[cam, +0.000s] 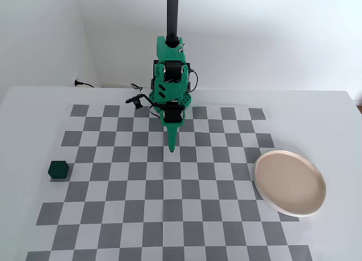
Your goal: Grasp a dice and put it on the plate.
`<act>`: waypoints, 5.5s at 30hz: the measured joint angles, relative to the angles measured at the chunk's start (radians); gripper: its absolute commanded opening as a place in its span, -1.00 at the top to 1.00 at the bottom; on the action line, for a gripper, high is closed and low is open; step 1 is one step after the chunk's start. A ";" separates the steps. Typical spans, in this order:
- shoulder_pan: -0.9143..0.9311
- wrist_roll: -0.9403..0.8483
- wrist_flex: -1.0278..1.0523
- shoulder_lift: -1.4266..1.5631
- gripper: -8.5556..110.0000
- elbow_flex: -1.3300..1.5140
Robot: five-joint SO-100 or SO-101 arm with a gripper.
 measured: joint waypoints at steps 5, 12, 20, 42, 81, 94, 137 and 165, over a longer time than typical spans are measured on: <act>0.000 0.000 0.012 0.000 0.93 0.000; 0.000 -0.011 0.012 0.000 0.93 0.000; -0.009 -0.084 0.012 0.000 0.93 0.000; 0.061 -0.997 -0.095 0.000 0.93 0.000; -0.051 -1.545 -0.362 -0.841 0.68 -0.627; 0.146 -1.539 -0.356 -1.187 0.62 -0.999; 0.873 -1.506 -0.261 -1.821 0.55 -1.422; 0.847 -1.514 -0.314 -1.991 0.50 -1.427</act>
